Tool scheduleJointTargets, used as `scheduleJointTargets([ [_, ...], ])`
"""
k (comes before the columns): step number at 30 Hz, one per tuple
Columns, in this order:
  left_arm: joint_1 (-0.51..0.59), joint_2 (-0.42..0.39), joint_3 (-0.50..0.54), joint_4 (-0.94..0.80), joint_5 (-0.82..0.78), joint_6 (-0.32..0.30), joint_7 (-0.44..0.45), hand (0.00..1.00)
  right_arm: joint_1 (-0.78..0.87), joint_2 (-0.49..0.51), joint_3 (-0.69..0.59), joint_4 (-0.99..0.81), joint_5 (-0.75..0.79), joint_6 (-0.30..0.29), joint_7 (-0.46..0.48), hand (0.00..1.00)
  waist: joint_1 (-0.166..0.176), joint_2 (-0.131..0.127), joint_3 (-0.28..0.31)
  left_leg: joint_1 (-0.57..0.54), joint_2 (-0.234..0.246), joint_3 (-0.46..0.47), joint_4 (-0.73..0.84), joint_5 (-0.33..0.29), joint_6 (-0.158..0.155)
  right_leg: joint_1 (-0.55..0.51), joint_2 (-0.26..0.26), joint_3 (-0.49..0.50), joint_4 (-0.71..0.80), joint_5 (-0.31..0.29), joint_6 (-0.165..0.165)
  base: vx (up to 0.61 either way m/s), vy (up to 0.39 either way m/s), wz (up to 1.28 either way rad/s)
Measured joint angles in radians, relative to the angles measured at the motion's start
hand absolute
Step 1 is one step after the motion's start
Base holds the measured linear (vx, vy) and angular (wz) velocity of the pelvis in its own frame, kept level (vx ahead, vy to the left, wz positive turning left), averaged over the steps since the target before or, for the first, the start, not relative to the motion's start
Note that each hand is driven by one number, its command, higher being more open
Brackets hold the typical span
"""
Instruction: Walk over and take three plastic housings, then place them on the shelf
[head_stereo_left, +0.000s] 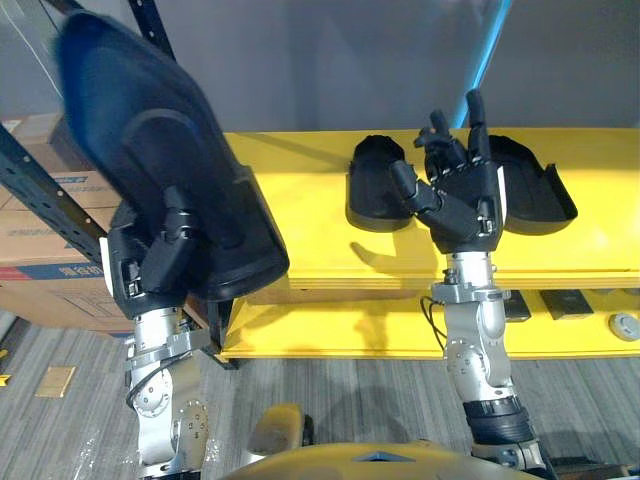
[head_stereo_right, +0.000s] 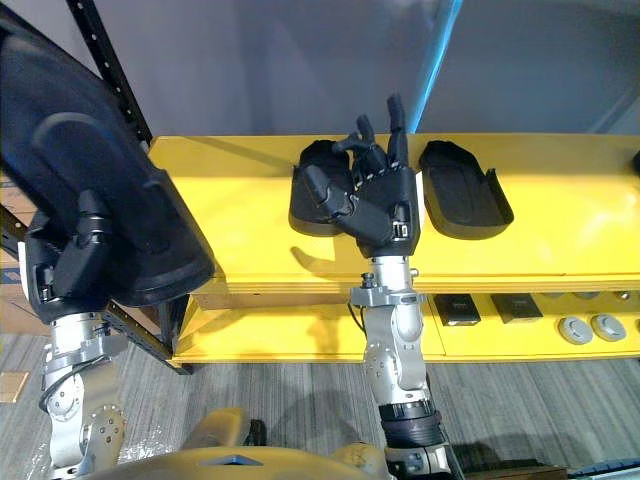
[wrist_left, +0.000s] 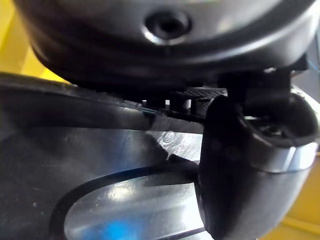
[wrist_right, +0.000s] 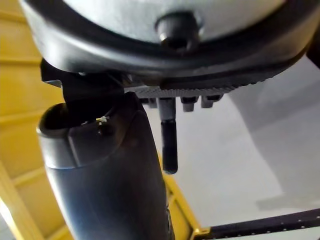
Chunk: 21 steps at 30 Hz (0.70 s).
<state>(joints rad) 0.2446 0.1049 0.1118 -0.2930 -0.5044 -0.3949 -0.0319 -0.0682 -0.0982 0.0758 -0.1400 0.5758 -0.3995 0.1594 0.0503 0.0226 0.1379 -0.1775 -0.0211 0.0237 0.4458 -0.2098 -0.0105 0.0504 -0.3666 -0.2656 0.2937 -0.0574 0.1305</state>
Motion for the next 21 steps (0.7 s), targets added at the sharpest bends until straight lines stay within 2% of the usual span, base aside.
scheduleJointTargets([
  [1, -0.039, 0.019, -0.013, 0.0, -0.004, 0.007, -0.015, 0.0, 0.016, 0.0, -0.012, -0.033, -0.001, -0.002, 0.0, 1.0, -0.003, -0.008, -0.004, 0.015, -0.02, -0.021, -0.091, 0.055, 0.004, -0.001, 0.054, 0.003, -0.013, -0.027, 0.014, 0.05, 0.108, 0.63],
  [2, -0.057, 0.023, -0.019, -0.002, -0.006, 0.007, -0.022, 0.0, 0.021, 0.0, -0.015, -0.049, -0.004, -0.006, 0.002, 1.0, -0.003, -0.019, -0.01, 0.025, -0.028, -0.024, -0.138, 0.082, 0.006, 0.001, 0.074, -0.002, -0.03, -0.039, 0.012, 0.05, 0.063, 0.41],
  [3, -0.083, 0.022, -0.025, -0.01, -0.01, 0.008, -0.031, 0.0, 0.02, 0.0, -0.017, -0.071, -0.02, -0.008, 0.004, 1.0, 0.0, -0.019, -0.01, 0.045, -0.042, -0.025, -0.208, 0.126, 0.017, 0.006, 0.096, -0.007, -0.079, -0.048, -0.001, 0.05, 0.025, 0.15],
  [5, -0.111, 0.023, -0.04, -0.036, -0.004, 0.026, -0.034, 0.0, 0.017, -0.006, -0.018, -0.072, -0.038, -0.01, 0.006, 1.0, -0.007, -0.013, -0.013, 0.046, -0.051, -0.022, -0.248, 0.17, 0.037, 0.038, 0.14, -0.005, -0.204, -0.025, -0.006, 0.05, -0.038, 0.09],
  [7, -0.112, 0.022, -0.061, -0.037, -0.001, 0.029, -0.033, 0.0, 0.017, -0.011, -0.025, -0.07, -0.038, -0.008, 0.006, 1.0, -0.006, -0.011, -0.013, 0.041, -0.048, -0.02, -0.246, 0.17, 0.036, 0.053, 0.151, -0.002, -0.238, -0.004, 0.012, 0.03, -0.061, 0.01],
  [9, -0.104, 0.017, -0.096, -0.037, 0.0, 0.039, -0.033, 0.0, 0.016, -0.014, -0.043, -0.07, -0.042, -0.008, -0.002, 1.0, -0.013, -0.012, -0.013, 0.039, -0.036, -0.021, -0.262, 0.178, 0.024, 0.047, 0.163, -0.003, -0.242, -0.001, 0.01, -0.02, -0.067, -0.01],
  [11, -0.078, 0.008, -0.114, -0.037, 0.0, 0.052, -0.036, 0.0, 0.018, -0.014, -0.068, -0.07, -0.058, -0.009, -0.003, 1.0, -0.034, -0.009, -0.013, 0.045, -0.024, -0.018, -0.301, 0.2, 0.015, 0.034, 0.178, -0.001, -0.241, -0.001, -0.004, -0.05, -0.077, -0.02],
  [16, -0.071, -0.003, -0.138, -0.037, -0.003, 0.078, -0.036, 0.0, 0.026, -0.015, -0.104, -0.07, -0.036, -0.008, 0.002, 1.0, -0.053, -0.009, -0.013, 0.065, -0.005, -0.014, -0.33, 0.215, 0.002, 0.028, 0.196, 0.011, -0.225, -0.01, -0.027, -0.03, -0.054, -0.06],
  [18, -0.07, -0.02, -0.144, -0.037, -0.003, 0.082, -0.03, 0.0, 0.045, -0.013, -0.104, -0.073, -0.009, -0.008, 0.019, 1.0, -0.053, -0.005, -0.013, 0.073, -0.002, -0.014, -0.322, 0.213, -0.002, 0.028, 0.198, 0.018, -0.205, -0.02, -0.04, -0.01, -0.024, -0.06],
  [21, -0.04, -0.035, -0.14, -0.036, -0.009, 0.089, -0.012, 0.0, 0.067, -0.012, -0.086, -0.072, 0.023, 0.014, 0.042, 1.0, -0.049, 0.012, -0.004, 0.051, 0.012, -0.018, -0.219, 0.166, -0.009, 0.031, 0.203, 0.03, -0.163, -0.045, -0.04, -0.04, -0.01, -0.08],
])
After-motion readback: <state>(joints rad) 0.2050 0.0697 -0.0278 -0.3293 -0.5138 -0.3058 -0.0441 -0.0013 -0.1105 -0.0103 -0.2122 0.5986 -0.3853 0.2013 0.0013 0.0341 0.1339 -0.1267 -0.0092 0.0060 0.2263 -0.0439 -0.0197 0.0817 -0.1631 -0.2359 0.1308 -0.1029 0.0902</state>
